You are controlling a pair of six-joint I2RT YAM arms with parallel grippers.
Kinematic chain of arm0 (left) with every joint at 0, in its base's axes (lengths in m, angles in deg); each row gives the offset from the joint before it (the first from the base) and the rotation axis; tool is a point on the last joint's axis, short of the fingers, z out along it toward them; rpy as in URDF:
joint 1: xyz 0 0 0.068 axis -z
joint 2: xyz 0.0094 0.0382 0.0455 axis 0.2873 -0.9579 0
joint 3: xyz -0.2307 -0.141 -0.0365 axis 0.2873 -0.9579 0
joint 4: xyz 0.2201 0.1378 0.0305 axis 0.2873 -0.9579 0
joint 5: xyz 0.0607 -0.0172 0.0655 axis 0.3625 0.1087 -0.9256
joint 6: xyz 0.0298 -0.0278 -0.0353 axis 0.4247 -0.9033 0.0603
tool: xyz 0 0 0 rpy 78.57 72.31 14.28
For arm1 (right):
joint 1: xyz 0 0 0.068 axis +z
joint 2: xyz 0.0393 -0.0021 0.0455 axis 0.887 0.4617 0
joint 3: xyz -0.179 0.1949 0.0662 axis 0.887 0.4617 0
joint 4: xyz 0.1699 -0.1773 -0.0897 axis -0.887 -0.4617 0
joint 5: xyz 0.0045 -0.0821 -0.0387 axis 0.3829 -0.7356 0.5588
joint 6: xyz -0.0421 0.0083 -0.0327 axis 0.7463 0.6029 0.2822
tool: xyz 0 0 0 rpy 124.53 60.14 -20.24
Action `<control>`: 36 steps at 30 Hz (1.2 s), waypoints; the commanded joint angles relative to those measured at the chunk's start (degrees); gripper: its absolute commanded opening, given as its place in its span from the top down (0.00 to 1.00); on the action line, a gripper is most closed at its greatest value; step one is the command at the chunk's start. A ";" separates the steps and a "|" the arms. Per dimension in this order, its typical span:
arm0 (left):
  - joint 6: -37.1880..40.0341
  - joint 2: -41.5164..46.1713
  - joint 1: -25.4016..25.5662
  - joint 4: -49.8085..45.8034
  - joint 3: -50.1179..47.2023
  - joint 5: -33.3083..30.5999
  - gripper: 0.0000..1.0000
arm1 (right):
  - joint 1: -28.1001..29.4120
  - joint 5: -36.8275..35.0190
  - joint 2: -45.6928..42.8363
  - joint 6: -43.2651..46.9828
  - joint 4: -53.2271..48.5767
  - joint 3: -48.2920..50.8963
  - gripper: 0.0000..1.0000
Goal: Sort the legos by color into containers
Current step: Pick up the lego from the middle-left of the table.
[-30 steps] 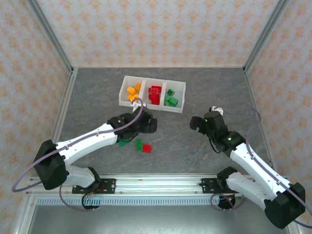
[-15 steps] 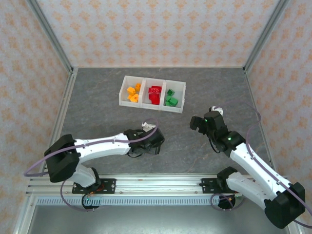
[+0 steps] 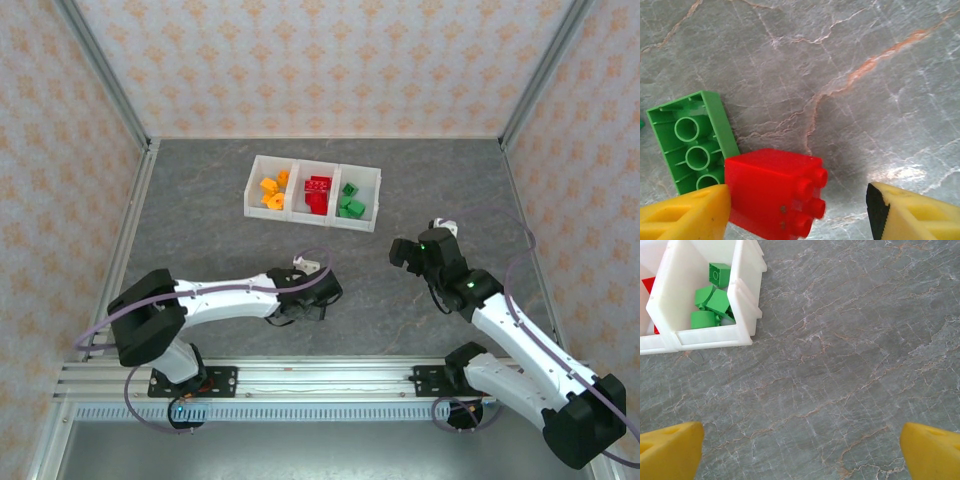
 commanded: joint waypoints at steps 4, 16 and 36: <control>-0.99 -1.51 0.35 -3.33 1.26 -2.58 0.29 | 0.05 -0.03 0.00 0.42 0.40 0.16 0.00; 1.42 -6.01 0.39 -3.78 6.44 -3.49 0.38 | 0.05 -0.03 0.09 0.42 0.31 0.21 0.00; 3.88 -14.27 0.31 -4.77 11.53 -4.01 0.42 | 0.05 0.02 0.39 0.57 0.40 0.17 0.00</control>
